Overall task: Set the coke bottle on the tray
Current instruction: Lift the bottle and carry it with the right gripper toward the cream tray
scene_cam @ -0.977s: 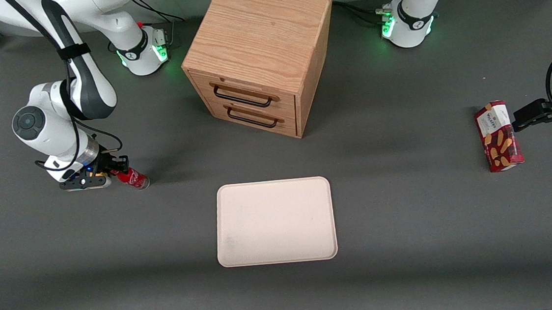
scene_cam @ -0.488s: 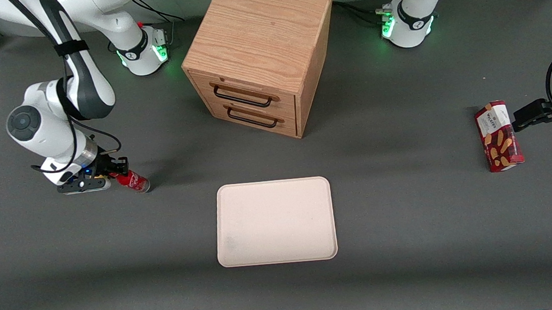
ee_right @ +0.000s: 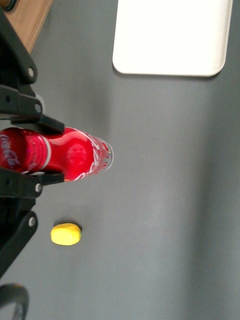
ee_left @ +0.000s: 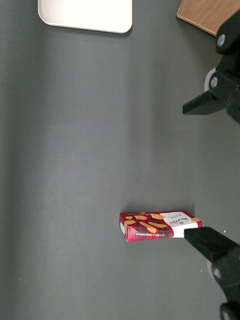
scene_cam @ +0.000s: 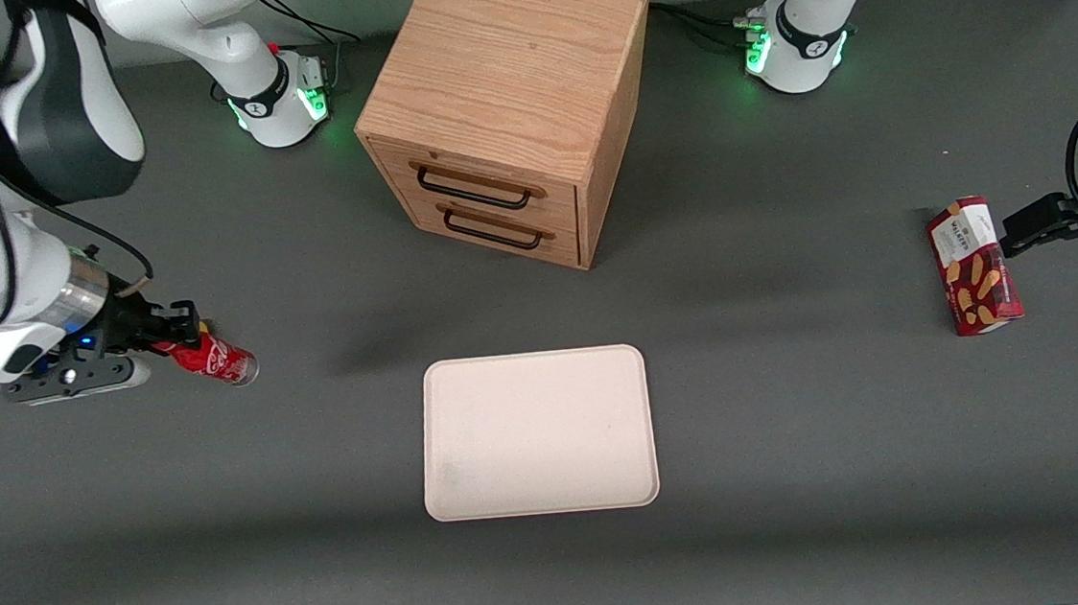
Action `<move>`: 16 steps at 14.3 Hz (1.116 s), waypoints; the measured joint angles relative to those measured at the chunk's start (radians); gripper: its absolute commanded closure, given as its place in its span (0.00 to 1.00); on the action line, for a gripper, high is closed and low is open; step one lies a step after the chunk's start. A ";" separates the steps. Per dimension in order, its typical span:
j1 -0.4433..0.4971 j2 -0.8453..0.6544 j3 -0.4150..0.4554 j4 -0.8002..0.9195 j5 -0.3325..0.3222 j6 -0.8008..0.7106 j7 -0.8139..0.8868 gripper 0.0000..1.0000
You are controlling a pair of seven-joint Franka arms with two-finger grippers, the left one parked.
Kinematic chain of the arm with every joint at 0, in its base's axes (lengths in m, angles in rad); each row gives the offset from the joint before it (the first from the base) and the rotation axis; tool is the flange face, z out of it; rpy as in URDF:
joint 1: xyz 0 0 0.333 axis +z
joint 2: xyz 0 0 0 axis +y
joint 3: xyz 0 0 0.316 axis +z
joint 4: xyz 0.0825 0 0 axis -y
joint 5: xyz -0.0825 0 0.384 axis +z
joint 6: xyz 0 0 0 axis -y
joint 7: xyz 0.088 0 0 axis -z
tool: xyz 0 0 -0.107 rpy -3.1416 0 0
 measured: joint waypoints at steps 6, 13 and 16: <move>0.003 0.288 0.079 0.471 0.057 -0.166 0.050 1.00; 0.007 0.536 0.178 0.585 0.058 0.103 0.138 1.00; 0.013 0.611 0.206 0.594 0.058 0.220 0.138 1.00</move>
